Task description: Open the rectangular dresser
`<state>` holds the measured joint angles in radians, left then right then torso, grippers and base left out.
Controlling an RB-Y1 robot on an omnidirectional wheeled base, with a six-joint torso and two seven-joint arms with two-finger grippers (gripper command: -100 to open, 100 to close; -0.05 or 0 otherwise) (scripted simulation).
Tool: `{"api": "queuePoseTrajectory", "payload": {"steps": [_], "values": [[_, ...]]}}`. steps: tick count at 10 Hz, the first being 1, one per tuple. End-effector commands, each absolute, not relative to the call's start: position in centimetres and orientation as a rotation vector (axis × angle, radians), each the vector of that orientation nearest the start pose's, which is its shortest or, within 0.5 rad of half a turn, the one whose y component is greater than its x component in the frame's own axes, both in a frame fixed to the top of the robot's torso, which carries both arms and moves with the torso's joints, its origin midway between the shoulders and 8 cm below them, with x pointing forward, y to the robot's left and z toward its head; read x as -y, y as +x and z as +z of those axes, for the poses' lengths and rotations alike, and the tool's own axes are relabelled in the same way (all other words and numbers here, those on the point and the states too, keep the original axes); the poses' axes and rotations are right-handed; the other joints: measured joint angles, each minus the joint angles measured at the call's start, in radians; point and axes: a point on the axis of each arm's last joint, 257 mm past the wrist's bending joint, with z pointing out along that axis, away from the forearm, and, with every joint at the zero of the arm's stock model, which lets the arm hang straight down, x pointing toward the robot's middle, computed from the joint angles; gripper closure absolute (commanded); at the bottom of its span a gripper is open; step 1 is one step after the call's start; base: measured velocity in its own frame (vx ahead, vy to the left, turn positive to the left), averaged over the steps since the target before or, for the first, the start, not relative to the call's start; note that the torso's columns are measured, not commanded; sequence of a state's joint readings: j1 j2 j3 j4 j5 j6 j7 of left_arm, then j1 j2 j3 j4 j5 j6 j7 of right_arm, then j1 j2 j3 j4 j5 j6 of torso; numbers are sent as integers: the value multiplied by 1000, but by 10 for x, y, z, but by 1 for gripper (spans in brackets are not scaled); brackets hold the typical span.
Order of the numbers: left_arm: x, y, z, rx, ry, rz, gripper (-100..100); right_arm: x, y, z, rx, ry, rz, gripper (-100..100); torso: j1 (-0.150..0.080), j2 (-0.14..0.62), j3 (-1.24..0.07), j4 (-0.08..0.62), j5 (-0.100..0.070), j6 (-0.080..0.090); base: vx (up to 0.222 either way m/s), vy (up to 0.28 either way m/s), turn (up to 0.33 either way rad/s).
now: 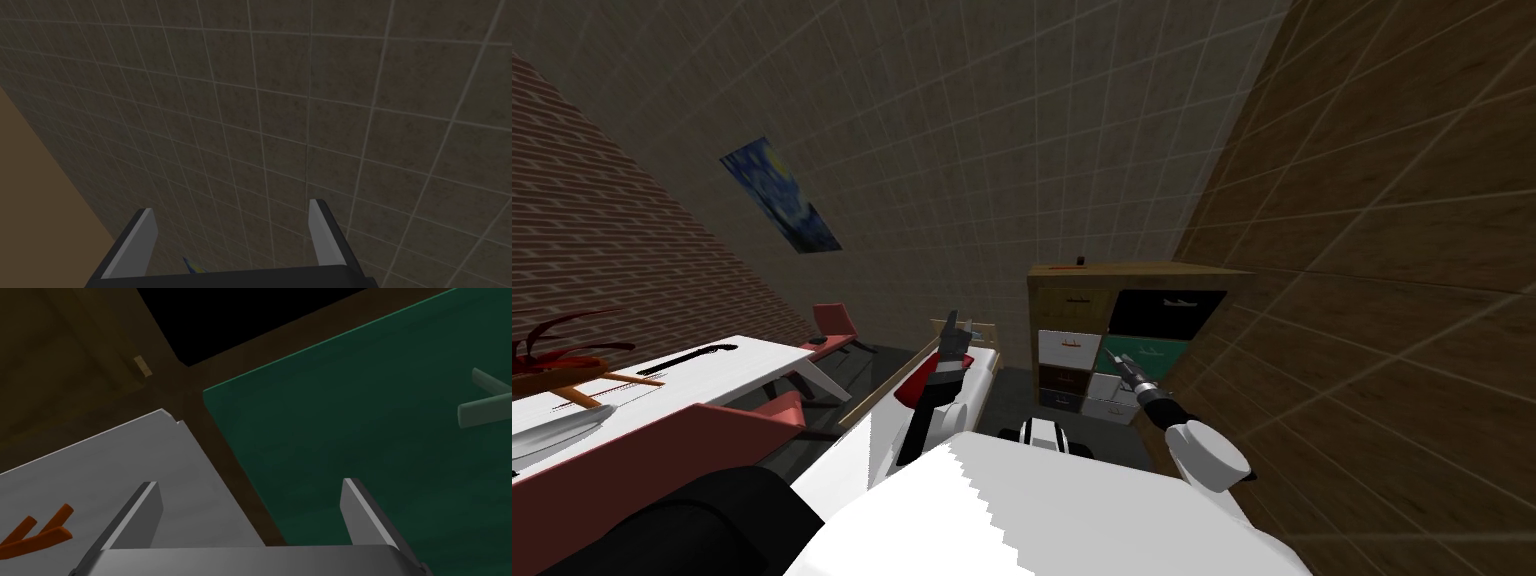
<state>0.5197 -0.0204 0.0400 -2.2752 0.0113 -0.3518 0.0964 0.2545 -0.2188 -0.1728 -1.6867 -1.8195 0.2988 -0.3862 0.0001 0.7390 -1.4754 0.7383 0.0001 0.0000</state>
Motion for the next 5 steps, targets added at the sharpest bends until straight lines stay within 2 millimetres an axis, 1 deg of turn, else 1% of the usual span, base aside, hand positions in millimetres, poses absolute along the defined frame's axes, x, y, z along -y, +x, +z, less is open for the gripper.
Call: {"api": "queuePoseTrajectory", "payload": {"steps": [1,2,3,4,5], "values": [[-305,362,-14,-665,-856,-1306,0,324,458,-267,-399,-2016,-1807,-100,0,-1,0,0,0,0,31,29,-8],[-305,362,-14,-665,-856,-1306,0,324,459,-266,-409,-2006,-1805,-100,0,-1,-1,0,0,0,16,15,1],[-305,362,-14,-665,-856,-1306,0,316,456,-275,-433,-1971,-1743,-100,-1,-1,0,0,0,0,28,22,-13],[-305,362,-14,-665,-856,-1306,0,317,456,-272,-456,-1947,-1737,-100,0,-1,-1,0,0,0,30,21,-10],[-305,362,-14,-665,-856,-1306,0,309,453,-280,-473,-1917,-1680,-100,0,-1,-1,0,0,0,36,27,-15]]}}
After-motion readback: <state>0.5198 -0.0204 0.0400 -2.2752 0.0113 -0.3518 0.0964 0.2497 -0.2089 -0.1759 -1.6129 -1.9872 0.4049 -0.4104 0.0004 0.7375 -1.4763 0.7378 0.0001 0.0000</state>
